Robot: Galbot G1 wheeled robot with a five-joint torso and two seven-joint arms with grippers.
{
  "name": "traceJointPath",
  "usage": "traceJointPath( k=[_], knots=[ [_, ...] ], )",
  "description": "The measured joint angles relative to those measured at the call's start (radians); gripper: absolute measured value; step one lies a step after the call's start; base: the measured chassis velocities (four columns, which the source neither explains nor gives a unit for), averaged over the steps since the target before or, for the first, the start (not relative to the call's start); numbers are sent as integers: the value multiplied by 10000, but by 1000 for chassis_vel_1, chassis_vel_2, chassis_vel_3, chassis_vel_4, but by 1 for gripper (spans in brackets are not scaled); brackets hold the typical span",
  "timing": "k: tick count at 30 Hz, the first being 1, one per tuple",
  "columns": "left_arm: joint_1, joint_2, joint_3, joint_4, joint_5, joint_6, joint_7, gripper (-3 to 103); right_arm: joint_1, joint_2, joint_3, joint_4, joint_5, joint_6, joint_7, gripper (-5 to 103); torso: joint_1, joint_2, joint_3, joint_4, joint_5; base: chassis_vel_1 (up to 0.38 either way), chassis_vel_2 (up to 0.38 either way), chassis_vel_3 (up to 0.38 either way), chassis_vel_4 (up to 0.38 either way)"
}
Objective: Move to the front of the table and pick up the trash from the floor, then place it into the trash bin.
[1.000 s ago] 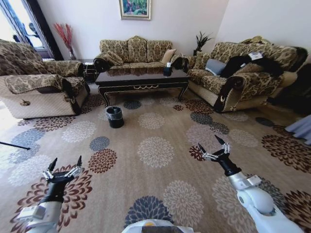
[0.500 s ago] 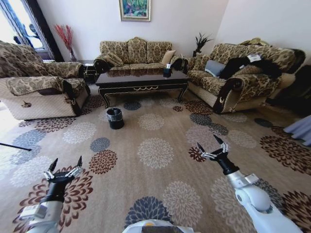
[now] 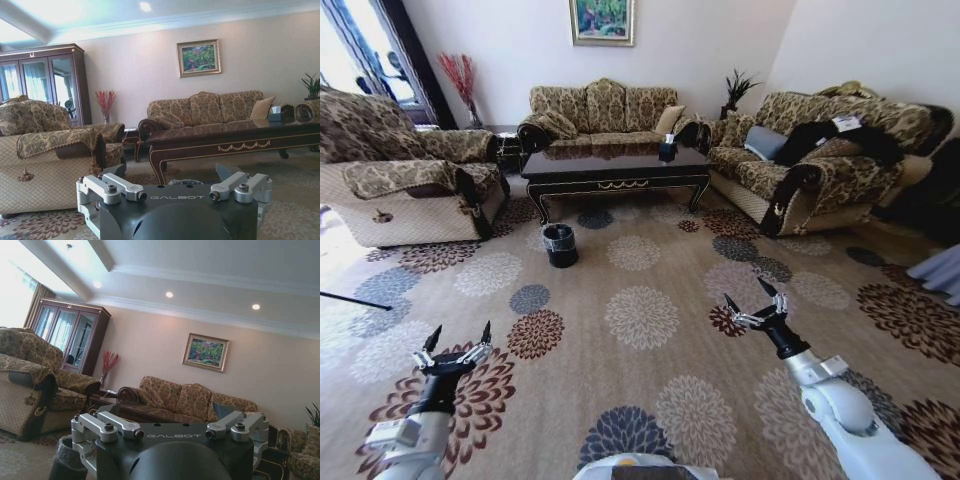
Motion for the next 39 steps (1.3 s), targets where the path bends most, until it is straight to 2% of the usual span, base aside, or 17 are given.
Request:
traceJointPath(
  k=[21,25,32,39],
  knots=[
    [-7,79,25,-67,-15,30,82,100,106,-37,-71,-79,6,-15,15,100,344,830,488,0,0,0,0,0,0],
    [-9,63,33,-31,28,-39,83,100,74,-19,-62,-74,4,-16,15,100,396,979,583,6,0,35,40,39,35],
    [5,45,41,-22,45,-76,93,100,31,-10,-17,-59,4,-15,15,100,488,1193,701,-2,0,0,0,0,0],
    [26,43,17,-14,28,-168,157,100,-10,6,20,-41,2,-5,15,100,605,1459,853,1,0,0,0,0,0]
  ],
)
